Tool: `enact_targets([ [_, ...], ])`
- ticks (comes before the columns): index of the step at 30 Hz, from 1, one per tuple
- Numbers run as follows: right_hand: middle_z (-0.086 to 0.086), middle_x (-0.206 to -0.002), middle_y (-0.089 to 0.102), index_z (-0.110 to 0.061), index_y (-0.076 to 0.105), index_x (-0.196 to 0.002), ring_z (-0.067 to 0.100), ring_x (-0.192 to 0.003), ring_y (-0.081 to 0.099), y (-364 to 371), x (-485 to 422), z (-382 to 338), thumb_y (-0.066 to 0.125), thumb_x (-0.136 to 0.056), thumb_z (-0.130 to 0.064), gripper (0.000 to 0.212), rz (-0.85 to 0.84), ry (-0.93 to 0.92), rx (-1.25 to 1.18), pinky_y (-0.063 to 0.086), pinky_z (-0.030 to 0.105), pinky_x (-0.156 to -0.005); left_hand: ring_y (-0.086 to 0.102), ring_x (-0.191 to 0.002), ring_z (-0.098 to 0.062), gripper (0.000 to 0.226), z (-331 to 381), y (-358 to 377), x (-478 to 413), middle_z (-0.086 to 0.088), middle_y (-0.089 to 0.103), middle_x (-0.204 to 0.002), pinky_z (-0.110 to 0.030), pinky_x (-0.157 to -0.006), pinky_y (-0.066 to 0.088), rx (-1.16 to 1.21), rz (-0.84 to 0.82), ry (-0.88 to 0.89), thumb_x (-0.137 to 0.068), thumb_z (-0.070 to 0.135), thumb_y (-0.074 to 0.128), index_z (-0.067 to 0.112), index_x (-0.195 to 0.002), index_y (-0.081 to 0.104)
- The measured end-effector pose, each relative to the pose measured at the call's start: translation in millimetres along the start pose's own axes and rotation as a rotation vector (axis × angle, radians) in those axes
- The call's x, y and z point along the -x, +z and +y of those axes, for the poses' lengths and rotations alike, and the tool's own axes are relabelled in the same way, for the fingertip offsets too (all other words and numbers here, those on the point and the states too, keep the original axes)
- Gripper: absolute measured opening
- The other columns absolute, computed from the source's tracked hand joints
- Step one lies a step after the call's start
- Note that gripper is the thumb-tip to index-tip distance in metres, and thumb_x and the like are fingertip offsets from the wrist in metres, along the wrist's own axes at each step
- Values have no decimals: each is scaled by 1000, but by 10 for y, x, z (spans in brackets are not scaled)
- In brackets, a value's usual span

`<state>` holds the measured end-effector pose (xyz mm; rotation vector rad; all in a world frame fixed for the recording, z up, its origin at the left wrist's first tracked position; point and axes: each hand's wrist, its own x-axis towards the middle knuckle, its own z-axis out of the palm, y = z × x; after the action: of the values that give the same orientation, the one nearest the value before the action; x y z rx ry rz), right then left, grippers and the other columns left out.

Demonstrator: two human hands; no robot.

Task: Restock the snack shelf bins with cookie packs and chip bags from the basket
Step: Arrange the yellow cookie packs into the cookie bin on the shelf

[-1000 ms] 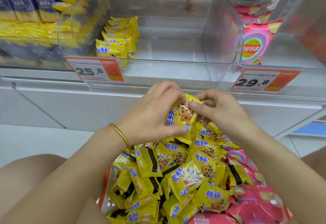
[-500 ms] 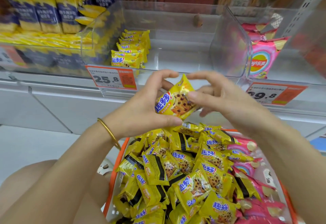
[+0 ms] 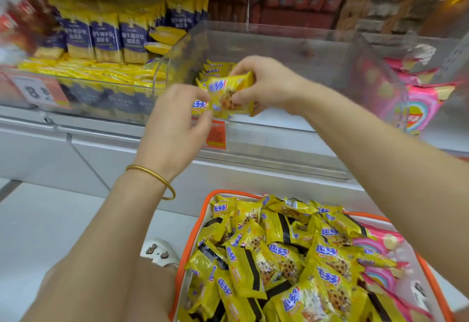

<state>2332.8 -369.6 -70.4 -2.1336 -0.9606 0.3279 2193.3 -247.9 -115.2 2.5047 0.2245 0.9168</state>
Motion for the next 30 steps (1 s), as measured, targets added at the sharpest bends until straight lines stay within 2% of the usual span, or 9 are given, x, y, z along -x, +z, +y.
enact_targets([
  [1, 1, -101, 50, -11, 56, -117, 15, -85, 55, 97, -78, 28, 73, -77, -11, 43, -18, -25, 78, 55, 28, -68, 55, -101, -26, 31, -1, 15, 14, -10, 61, -102, -33, -91, 41, -18, -37, -13, -83, 26, 46, 8, -101, 65],
  [3, -2, -103, 47, -12, 56, -121, 12, -92, 46, 236, -205, 58, 76, -77, -20, 49, -27, -93, 274, 37, 12, -61, 57, -94, -27, 37, 11, 18, 29, -7, 62, -94, -44, -84, 46, -38, -65, 1, -82, 34, 39, 11, -92, 67],
  [7, 5, -110, 56, -10, 56, -113, 23, -103, 54, 373, -355, 38, 74, -78, -36, 47, -54, -65, 570, 39, 27, -71, 57, -89, -24, 37, 6, -3, 28, -4, 62, -89, -44, -79, 47, -22, -63, 7, -80, 32, 38, 11, -88, 68],
  [10, 2, -87, 50, -13, 51, -83, 25, -87, 51, 406, -344, 6, 64, -83, -50, 39, -72, -22, 800, 38, 30, -69, 57, -88, -24, 30, 17, 4, 36, -3, 62, -88, -45, -78, 46, -21, -60, -11, -80, 26, 43, 11, -87, 68],
  [13, -3, -60, 49, -13, 41, -63, 24, -74, 59, 471, -338, -33, 57, -89, -47, 45, -128, 20, 787, 38, 26, -61, 57, -87, -25, 30, 32, 6, 26, -5, 62, -88, -45, -78, 46, -39, -58, -25, -79, 27, 43, 11, -87, 67],
  [15, -3, -56, 49, -14, 42, -61, 24, -71, 65, 506, -346, -81, 55, -92, -32, 38, -123, 27, 793, 38, 24, -54, 57, -87, -26, 29, 44, 16, 17, -5, 62, -88, -45, -78, 46, -43, -54, -33, -79, 25, 43, 10, -86, 67],
  [18, 1, -48, 49, -14, 45, -62, 21, -72, 69, 519, -328, -116, 50, -89, -10, 28, -109, 41, 842, 40, 20, -56, 57, -86, -26, 31, 46, 29, 26, -4, 61, -86, -45, -77, 46, -37, -42, -21, -79, 28, 41, 10, -84, 66],
  [27, -6, -57, 46, -16, 42, -60, 20, -80, 58, 303, -186, -173, 61, -83, -55, 49, -100, 90, 852, 37, 27, -68, 57, -86, -26, 38, 51, 60, 69, -2, 62, -86, -38, -78, 42, -83, -17, 18, -79, 36, 36, 13, -88, 65],
  [30, -2, -67, 49, -11, 47, -67, 22, -93, 61, 112, -7, -264, 62, -83, -54, 48, -3, 62, 789, 35, 28, -70, 57, -89, -28, 32, 115, 56, 95, -3, 63, -91, -36, -80, 39, -91, 53, 84, -81, 29, 42, 11, -92, 65],
])
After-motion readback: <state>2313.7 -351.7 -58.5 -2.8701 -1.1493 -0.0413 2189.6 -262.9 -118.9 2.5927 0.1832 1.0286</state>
